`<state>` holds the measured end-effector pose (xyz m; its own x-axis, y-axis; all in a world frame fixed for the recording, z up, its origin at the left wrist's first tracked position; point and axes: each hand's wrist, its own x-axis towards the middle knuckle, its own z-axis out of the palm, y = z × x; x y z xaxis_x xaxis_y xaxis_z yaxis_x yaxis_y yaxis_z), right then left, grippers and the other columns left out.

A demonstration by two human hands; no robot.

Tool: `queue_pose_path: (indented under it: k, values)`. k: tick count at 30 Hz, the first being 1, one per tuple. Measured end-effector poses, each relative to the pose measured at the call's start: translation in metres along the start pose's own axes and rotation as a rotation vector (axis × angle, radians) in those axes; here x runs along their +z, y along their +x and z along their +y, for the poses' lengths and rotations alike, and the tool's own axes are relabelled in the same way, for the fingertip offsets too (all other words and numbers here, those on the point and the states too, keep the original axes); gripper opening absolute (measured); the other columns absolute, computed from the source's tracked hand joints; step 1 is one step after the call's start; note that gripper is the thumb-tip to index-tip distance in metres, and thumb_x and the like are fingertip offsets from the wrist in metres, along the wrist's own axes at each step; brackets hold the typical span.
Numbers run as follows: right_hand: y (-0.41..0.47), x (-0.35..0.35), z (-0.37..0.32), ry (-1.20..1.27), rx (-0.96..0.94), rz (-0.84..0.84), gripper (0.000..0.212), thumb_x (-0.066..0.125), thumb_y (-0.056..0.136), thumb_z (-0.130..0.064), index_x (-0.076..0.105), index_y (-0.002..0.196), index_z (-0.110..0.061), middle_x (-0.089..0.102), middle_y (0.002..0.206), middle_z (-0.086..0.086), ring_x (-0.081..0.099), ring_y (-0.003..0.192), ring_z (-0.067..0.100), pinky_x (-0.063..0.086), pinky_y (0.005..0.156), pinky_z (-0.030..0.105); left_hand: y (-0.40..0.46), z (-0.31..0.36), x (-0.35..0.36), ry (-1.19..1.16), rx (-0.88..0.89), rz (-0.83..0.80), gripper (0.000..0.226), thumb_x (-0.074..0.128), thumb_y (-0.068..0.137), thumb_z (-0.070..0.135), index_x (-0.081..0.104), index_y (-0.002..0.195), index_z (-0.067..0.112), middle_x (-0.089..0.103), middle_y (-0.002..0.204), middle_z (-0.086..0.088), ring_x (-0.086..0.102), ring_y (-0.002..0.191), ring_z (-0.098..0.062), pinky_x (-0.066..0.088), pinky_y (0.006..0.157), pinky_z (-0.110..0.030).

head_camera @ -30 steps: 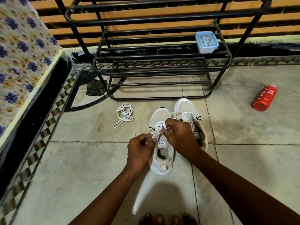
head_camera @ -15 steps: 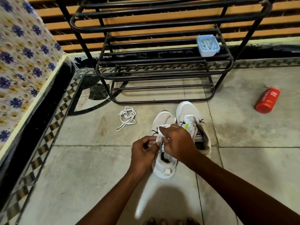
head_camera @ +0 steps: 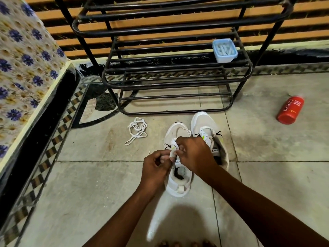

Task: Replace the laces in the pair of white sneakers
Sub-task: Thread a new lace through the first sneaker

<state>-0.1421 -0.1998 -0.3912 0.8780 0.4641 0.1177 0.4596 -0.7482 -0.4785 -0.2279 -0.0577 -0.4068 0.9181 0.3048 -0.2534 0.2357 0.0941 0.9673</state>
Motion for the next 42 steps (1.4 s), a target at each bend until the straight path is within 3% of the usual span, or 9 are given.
queue_pose_path:
  k: [5, 11, 14, 17, 20, 27, 35, 39, 42]
  values:
    - [-0.01, 0.006, -0.001, -0.027, 0.009, 0.065, 0.01, 0.06, 0.076, -0.03, 0.059, 0.082, -0.023, 0.061, 0.072, 0.005, 0.06, 0.074, 0.03, 0.05, 0.062, 0.036, 0.002, -0.002, 0.001, -0.053, -0.037, 0.003, 0.018, 0.073, 0.09, -0.004, 0.077, 0.105, 0.006, 0.076, 0.088, -0.017, 0.071, 0.081, -0.023, 0.06, 0.079, -0.035]
    - [-0.005, 0.009, -0.011, 0.143, 0.125, 0.07, 0.023, 0.038, 0.065, -0.049, 0.043, 0.071, -0.027, 0.059, 0.064, -0.001, 0.06, 0.07, 0.028, 0.049, 0.064, 0.037, 0.007, -0.004, 0.003, -0.041, -0.024, -0.043, 0.032, 0.071, 0.091, -0.006, 0.079, 0.11, 0.018, 0.064, 0.084, -0.023, 0.062, 0.077, -0.025, 0.053, 0.074, -0.038]
    - [-0.013, 0.012, -0.017, 0.241, 0.198, 0.153, 0.017, 0.054, 0.074, -0.038, 0.06, 0.082, -0.025, 0.065, 0.069, -0.005, 0.064, 0.071, 0.024, 0.053, 0.066, 0.038, 0.009, -0.002, 0.005, -0.04, -0.045, -0.027, 0.036, 0.071, 0.088, -0.009, 0.077, 0.109, 0.02, 0.064, 0.087, -0.031, 0.06, 0.076, -0.029, 0.052, 0.073, -0.041]
    - [-0.019, 0.015, -0.014, 0.336, 0.225, 0.208, 0.02, 0.073, 0.074, -0.016, 0.067, 0.091, -0.022, 0.068, 0.072, -0.005, 0.066, 0.071, 0.019, 0.056, 0.067, 0.038, 0.008, -0.002, 0.006, -0.069, -0.094, 0.053, 0.032, 0.079, 0.084, -0.007, 0.073, 0.108, 0.013, 0.07, 0.082, -0.016, 0.069, 0.077, -0.024, 0.058, 0.071, -0.033]
    - [-0.021, 0.012, -0.011, 0.24, 0.141, 0.169, 0.022, 0.062, 0.074, -0.016, 0.063, 0.095, -0.023, 0.066, 0.077, -0.001, 0.063, 0.077, 0.024, 0.054, 0.068, 0.039, 0.007, -0.003, 0.003, -0.084, -0.114, 0.046, 0.025, 0.082, 0.083, -0.002, 0.075, 0.105, 0.008, 0.074, 0.084, -0.017, 0.071, 0.079, -0.025, 0.061, 0.075, -0.033]
    - [-0.016, 0.009, -0.007, 0.189, 0.057, 0.14, 0.02, 0.053, 0.075, -0.024, 0.063, 0.091, -0.028, 0.063, 0.075, 0.0, 0.063, 0.076, 0.023, 0.054, 0.064, 0.04, 0.014, -0.008, -0.002, -0.052, -0.122, -0.006, 0.034, 0.089, 0.072, 0.016, 0.079, 0.104, 0.012, 0.07, 0.099, -0.033, 0.07, 0.087, -0.035, 0.057, 0.092, -0.057]
    - [-0.017, 0.012, -0.014, 0.416, 0.205, 0.208, 0.021, 0.075, 0.075, -0.009, 0.065, 0.085, -0.024, 0.067, 0.071, -0.009, 0.065, 0.067, 0.008, 0.057, 0.068, 0.035, 0.017, -0.008, -0.003, -0.05, -0.143, -0.031, 0.033, 0.089, 0.072, 0.011, 0.078, 0.103, 0.013, 0.067, 0.088, -0.029, 0.067, 0.08, -0.032, 0.057, 0.084, -0.051]
    - [-0.031, 0.015, -0.007, 0.316, 0.135, 0.284, 0.028, 0.081, 0.074, -0.014, 0.066, 0.096, -0.021, 0.065, 0.086, -0.008, 0.062, 0.073, 0.01, 0.054, 0.069, 0.032, 0.015, -0.003, -0.001, -0.054, -0.134, -0.013, 0.006, 0.074, 0.094, 0.007, 0.077, 0.097, 0.01, 0.07, 0.083, -0.021, 0.06, 0.067, -0.021, 0.051, 0.075, -0.039]
    - [-0.04, 0.022, -0.003, 0.308, 0.187, 0.284, 0.03, 0.08, 0.073, -0.013, 0.064, 0.097, -0.019, 0.053, 0.099, -0.006, 0.059, 0.081, 0.012, 0.052, 0.075, 0.031, 0.014, 0.001, 0.006, 0.03, -0.082, 0.039, 0.007, 0.072, 0.095, 0.016, 0.076, 0.093, 0.01, 0.072, 0.088, -0.023, 0.067, 0.071, -0.029, 0.057, 0.075, -0.041]
